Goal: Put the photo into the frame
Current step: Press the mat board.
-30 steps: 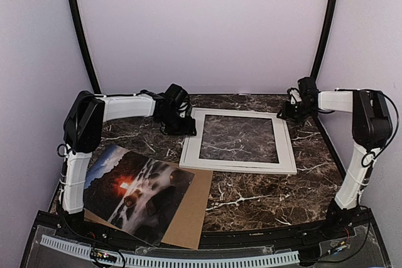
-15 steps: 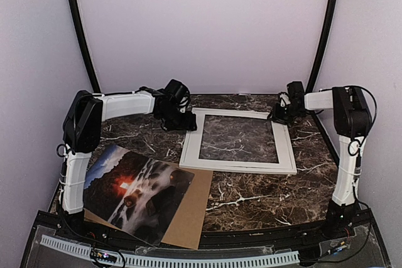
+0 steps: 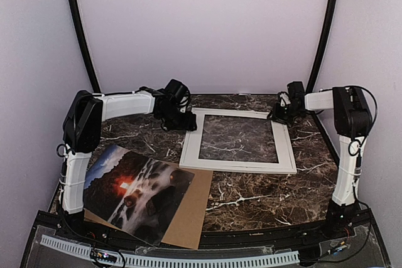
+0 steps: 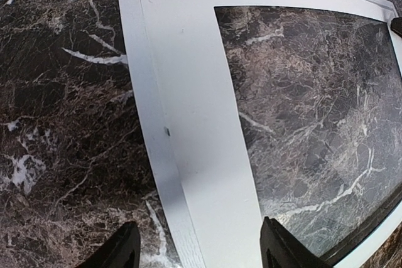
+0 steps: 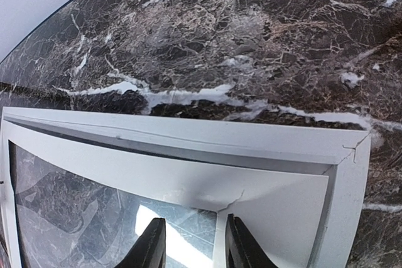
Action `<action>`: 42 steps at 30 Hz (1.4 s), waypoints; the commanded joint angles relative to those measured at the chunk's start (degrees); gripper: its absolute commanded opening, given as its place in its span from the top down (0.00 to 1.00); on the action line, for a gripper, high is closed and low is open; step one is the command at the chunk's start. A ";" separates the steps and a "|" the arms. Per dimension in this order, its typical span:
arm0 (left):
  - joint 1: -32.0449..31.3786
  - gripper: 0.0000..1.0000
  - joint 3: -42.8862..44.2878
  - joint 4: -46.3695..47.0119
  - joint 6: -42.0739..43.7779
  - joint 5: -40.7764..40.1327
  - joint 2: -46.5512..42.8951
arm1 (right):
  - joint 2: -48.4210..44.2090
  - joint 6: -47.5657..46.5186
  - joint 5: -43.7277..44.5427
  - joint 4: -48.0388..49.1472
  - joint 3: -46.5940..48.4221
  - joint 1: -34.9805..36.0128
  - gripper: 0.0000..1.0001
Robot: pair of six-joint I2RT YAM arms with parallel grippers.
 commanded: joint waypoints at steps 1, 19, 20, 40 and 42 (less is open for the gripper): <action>0.11 0.32 0.01 2.11 3.13 -0.86 -4.51 | -4.65 0.55 -0.25 2.39 -2.24 0.52 0.68; 0.11 0.31 1.02 8.36 8.16 -1.40 -4.50 | -0.19 1.89 -4.00 7.57 3.86 3.42 0.67; 0.11 0.31 1.01 8.24 8.18 -1.45 -4.51 | 0.32 1.96 -4.06 7.67 4.37 3.77 0.66; 0.11 0.31 -0.16 6.67 8.17 -1.92 -4.76 | 5.57 1.81 -4.55 7.30 5.26 5.71 0.67; 0.11 0.31 -0.54 6.76 8.18 -2.03 -4.89 | 4.62 1.82 -4.28 7.72 4.07 5.71 0.67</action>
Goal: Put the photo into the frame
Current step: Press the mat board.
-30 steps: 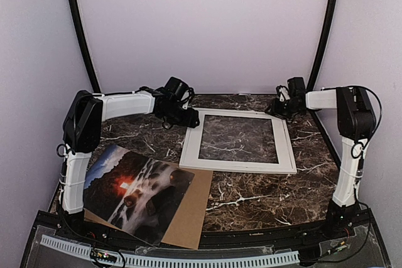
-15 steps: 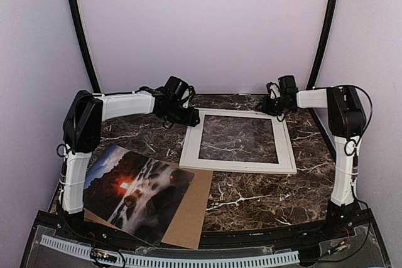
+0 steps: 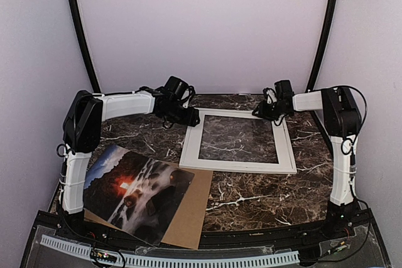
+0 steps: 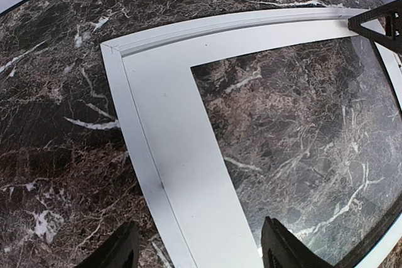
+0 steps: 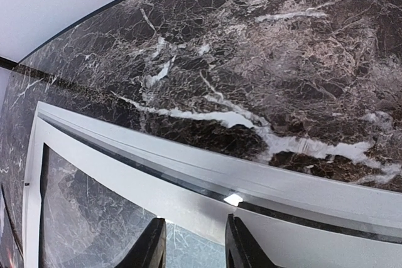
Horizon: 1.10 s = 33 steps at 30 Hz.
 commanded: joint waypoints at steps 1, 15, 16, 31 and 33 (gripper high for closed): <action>0.11 0.31 -0.70 -0.87 0.66 -0.79 -4.97 | -0.98 -0.10 -0.05 1.83 -1.76 0.38 0.68; 0.11 0.31 -1.82 -2.44 1.14 -4.71 -5.55 | -2.49 -0.30 1.38 0.50 -2.60 0.89 0.68; 0.11 0.30 -1.82 -2.57 1.14 -4.88 -5.60 | -2.62 -0.41 1.47 0.36 -2.52 0.90 0.68; 0.12 0.24 -3.33 -4.62 1.08 -9.70 -10.29 | -10.88 -1.54 3.68 -1.92 -3.72 0.84 0.61; 0.11 0.21 -4.01 -5.26 1.10 -10.78 -11.61 | -12.39 -1.83 3.51 -2.45 -4.79 0.90 0.61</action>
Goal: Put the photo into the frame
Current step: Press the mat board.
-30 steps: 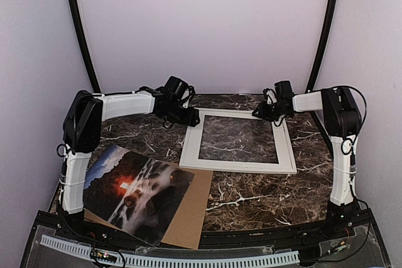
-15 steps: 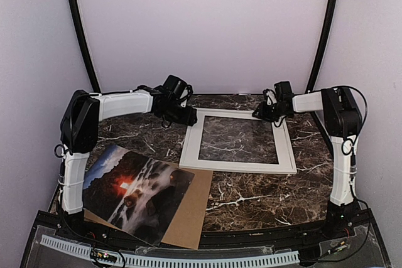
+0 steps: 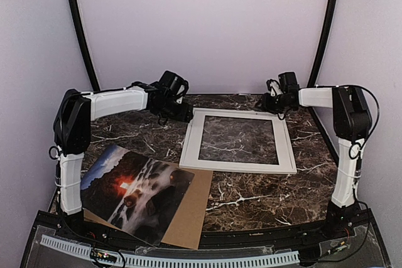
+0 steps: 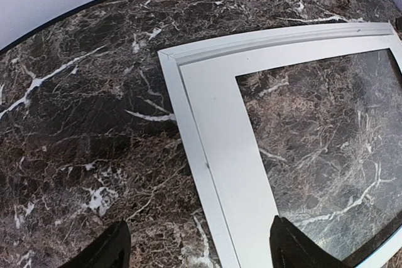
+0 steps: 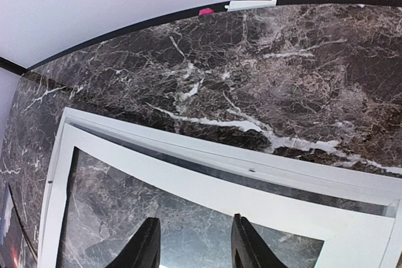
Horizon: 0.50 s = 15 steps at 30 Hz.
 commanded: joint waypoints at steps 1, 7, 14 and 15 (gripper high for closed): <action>0.17 0.19 -1.90 -2.88 0.68 -3.73 -6.55 | -5.41 -0.96 0.23 -0.16 -2.78 0.42 0.61; 2.42 0.15 -5.87 -8.79 -0.68 -1.81 -12.09 | -14.98 0.61 -3.47 -0.01 -14.04 2.81 0.61; 9.33 0.15 -19.96 -12.02 -3.07 9.39 -24.89 | -26.78 3.37 -4.43 -1.50 -27.73 13.41 0.59; 10.52 0.14 -21.39 -12.47 -3.08 10.02 -27.46 | -27.74 4.20 -4.43 -1.39 -29.09 15.47 0.59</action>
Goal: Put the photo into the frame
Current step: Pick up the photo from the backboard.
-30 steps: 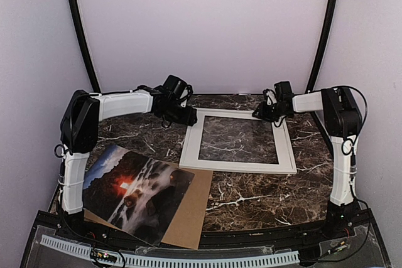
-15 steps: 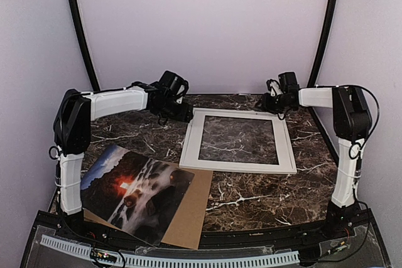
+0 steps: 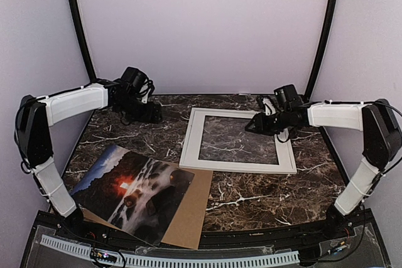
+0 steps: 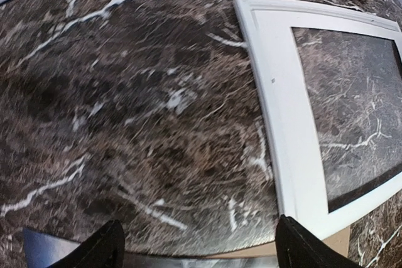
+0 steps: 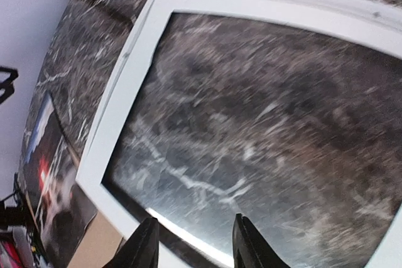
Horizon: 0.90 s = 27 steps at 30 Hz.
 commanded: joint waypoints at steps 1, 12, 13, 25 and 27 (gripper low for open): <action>4.12 0.14 -9.07 -4.85 -1.43 6.07 -10.08 | -4.79 3.69 -1.56 0.84 -6.02 7.95 0.60; 21.76 0.06 -23.32 -3.94 -3.00 14.59 -19.95 | 4.41 15.19 -1.10 13.29 -3.51 30.44 0.59; 24.25 0.04 -23.95 -3.38 -3.35 14.65 -20.43 | 6.06 15.49 -0.73 13.26 -2.23 31.39 0.59; 40.17 0.03 -29.61 -1.21 -2.85 18.24 -16.35 | 17.76 21.31 -0.38 12.26 4.89 35.73 0.58; 41.15 0.03 -30.52 -0.64 -2.74 18.63 -15.19 | 18.14 22.67 -0.35 12.36 4.85 36.01 0.58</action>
